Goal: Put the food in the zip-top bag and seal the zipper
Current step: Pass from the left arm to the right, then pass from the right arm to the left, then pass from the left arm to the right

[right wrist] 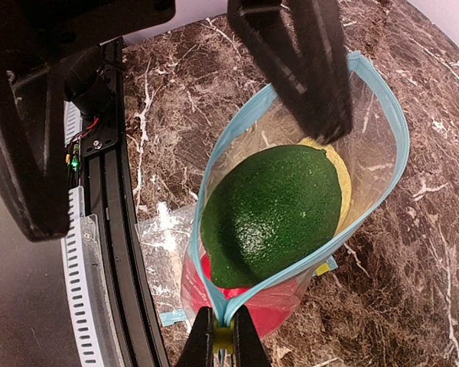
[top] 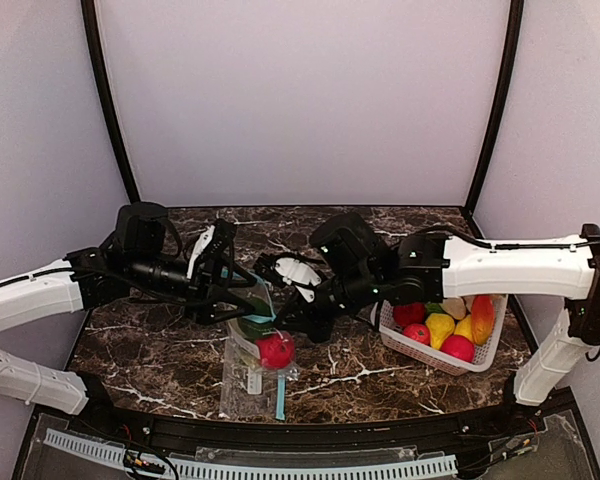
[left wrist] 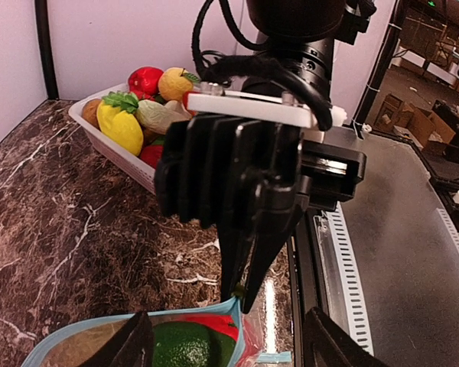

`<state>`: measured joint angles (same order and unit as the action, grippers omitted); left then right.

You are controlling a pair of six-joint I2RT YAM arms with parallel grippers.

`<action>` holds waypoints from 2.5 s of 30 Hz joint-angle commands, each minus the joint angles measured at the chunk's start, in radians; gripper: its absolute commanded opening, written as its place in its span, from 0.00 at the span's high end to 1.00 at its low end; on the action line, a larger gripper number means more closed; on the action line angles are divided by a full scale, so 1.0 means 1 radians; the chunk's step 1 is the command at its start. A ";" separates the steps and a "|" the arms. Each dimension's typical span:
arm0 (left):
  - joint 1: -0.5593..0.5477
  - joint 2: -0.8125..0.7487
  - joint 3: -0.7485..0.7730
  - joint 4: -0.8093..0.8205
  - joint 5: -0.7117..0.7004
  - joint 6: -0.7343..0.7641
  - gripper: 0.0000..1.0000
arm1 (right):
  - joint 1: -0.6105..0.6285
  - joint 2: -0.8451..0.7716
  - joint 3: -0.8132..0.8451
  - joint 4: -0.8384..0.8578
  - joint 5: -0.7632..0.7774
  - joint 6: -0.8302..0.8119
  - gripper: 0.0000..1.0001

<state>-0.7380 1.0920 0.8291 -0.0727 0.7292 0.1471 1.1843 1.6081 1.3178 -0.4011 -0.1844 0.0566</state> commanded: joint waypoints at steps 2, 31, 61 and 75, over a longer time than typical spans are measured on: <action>-0.003 0.057 0.048 -0.031 0.120 0.060 0.40 | -0.010 -0.037 -0.024 0.061 -0.012 -0.003 1.00; -0.013 0.126 0.044 -0.162 0.013 0.038 0.99 | -0.040 -0.099 -0.081 0.115 -0.011 0.065 0.72; -0.014 0.083 0.007 -0.087 -0.003 -0.004 0.99 | -0.070 -0.123 -0.198 0.337 -0.003 0.290 0.74; -0.013 0.085 0.053 -0.114 -0.004 -0.019 0.68 | -0.083 -0.131 -0.214 0.361 -0.041 0.291 1.00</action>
<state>-0.7464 1.1927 0.8467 -0.1730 0.7086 0.1455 1.1076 1.4792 1.0992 -0.0822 -0.2054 0.3504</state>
